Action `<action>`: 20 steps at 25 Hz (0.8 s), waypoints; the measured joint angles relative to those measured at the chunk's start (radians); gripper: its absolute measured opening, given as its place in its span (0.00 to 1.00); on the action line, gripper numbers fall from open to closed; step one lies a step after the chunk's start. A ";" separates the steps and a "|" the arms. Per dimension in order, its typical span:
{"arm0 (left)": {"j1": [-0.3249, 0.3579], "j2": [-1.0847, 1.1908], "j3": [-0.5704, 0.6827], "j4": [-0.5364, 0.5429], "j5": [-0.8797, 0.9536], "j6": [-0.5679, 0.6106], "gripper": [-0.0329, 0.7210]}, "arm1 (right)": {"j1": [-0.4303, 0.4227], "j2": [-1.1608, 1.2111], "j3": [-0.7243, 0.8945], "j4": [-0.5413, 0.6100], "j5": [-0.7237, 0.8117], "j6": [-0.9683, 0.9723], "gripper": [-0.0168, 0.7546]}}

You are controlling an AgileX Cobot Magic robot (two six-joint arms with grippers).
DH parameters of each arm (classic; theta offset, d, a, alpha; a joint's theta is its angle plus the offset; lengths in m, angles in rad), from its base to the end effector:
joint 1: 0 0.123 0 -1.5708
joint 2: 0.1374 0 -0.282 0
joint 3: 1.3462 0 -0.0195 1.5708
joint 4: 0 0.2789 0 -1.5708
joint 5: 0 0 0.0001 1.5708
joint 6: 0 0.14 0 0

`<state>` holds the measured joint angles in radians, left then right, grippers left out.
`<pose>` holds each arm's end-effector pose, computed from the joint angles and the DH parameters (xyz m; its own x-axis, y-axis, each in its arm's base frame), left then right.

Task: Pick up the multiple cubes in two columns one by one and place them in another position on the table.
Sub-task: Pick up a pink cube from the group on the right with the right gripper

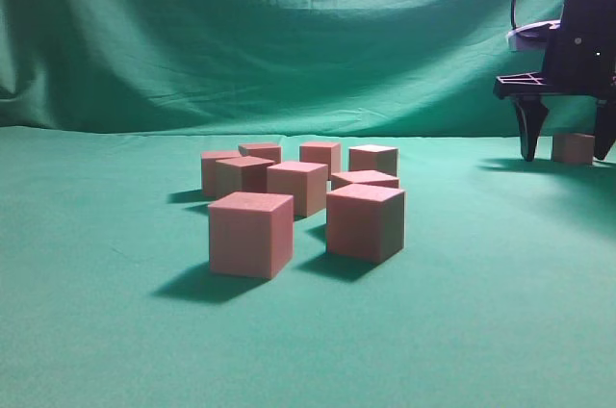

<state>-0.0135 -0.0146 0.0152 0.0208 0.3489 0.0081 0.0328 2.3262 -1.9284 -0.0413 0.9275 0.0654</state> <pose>0.1315 -0.0008 0.1647 -0.2589 0.0311 -0.9654 0.0138 0.9995 0.0285 0.5367 0.0130 0.1009 -0.9446 0.0096 -0.3280 0.0164 0.9997 -0.0179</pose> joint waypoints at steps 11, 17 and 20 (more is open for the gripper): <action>0.000 0.000 0.000 0.000 0.000 0.000 0.04 | 0.002 -0.019 -0.001 0.000 0.047 0.000 0.33; 0.000 0.000 0.000 0.000 0.000 0.000 0.04 | 0.068 -0.214 -0.001 0.059 0.096 -0.065 0.33; 0.000 0.000 0.000 0.000 0.000 0.000 0.04 | 0.137 -0.336 -0.001 0.081 0.154 -0.078 0.33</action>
<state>-0.0135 -0.0146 0.0152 0.0208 0.3489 0.0081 0.1696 1.9900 -1.9292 0.0395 1.0814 -0.0129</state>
